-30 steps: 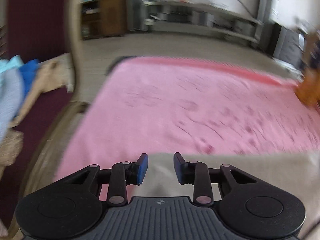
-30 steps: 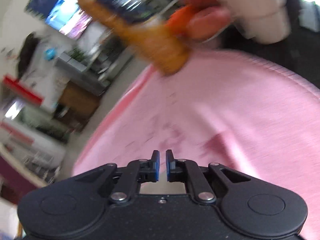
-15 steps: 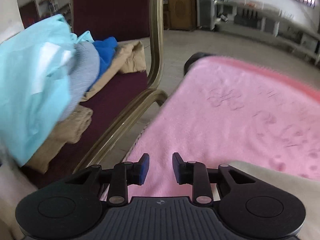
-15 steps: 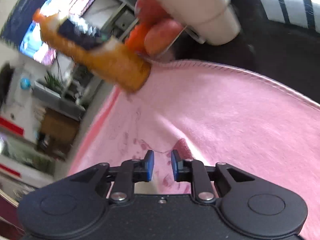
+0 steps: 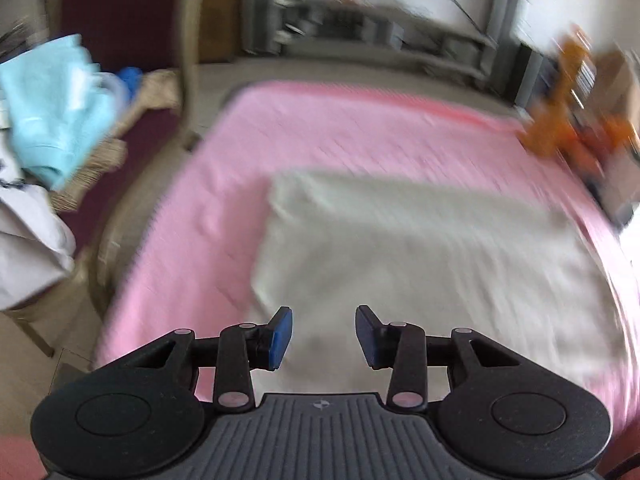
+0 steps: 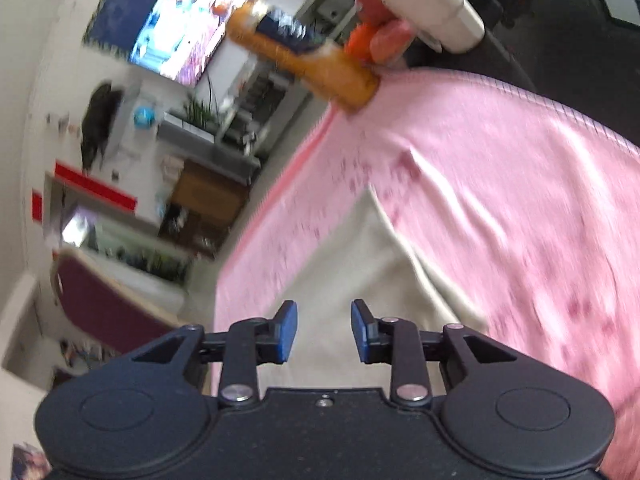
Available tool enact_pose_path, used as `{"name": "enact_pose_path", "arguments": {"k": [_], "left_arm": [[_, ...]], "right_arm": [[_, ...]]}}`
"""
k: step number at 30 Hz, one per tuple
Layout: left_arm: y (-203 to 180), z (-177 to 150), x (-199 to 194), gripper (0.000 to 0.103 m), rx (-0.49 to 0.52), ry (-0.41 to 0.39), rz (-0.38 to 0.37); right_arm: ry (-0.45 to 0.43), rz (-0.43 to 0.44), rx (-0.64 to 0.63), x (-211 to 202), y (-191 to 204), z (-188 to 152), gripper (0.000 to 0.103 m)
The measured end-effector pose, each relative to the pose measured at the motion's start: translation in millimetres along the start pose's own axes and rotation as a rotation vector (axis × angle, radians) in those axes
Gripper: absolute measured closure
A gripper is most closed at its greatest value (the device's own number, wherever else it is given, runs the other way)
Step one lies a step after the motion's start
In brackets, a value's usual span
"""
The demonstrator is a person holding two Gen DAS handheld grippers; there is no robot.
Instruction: Fold clothes
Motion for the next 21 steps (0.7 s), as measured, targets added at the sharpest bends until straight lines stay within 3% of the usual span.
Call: {"name": "enact_pose_path", "arguments": {"k": [3, 8, 12, 15, 19, 21], "left_arm": [[-24.9, -10.7, 3.1, 0.063, 0.101, 0.003, -0.011], [-41.8, -6.8, 7.2, 0.064, 0.098, -0.037, -0.003], [-59.1, -10.6, 23.4, 0.064, 0.114, 0.002, -0.024], [-60.6, -19.7, 34.9, 0.062, 0.134, 0.054, 0.013], [-43.7, -27.9, 31.6, 0.06, 0.106, 0.113, 0.023], [-35.7, -30.9, 27.7, 0.06, 0.093, 0.125, 0.023]], "right_arm": [[0.078, -0.041, -0.053, 6.7, 0.8, -28.6, 0.073], [0.099, -0.056, -0.213, 20.4, 23.9, -46.1, 0.075], [0.163, -0.052, -0.197, 42.6, 28.4, -58.9, 0.075], [0.212, -0.107, -0.19, 58.7, 17.4, -66.2, 0.076], [0.245, -0.131, -0.221, 48.1, 4.0, -66.3, 0.079], [0.267, -0.109, -0.18, 34.3, -5.2, -61.5, 0.074]]}}
Point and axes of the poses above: each gripper's, at about its wrist camera, not at the fingertips, and x roughly the way its jaws point, y to its left, z to its top, the point moved 9 cm from there along x, roughly the way its jaws point, and after that the axes turned 5 degrees about -y, right-handed, at the moved point
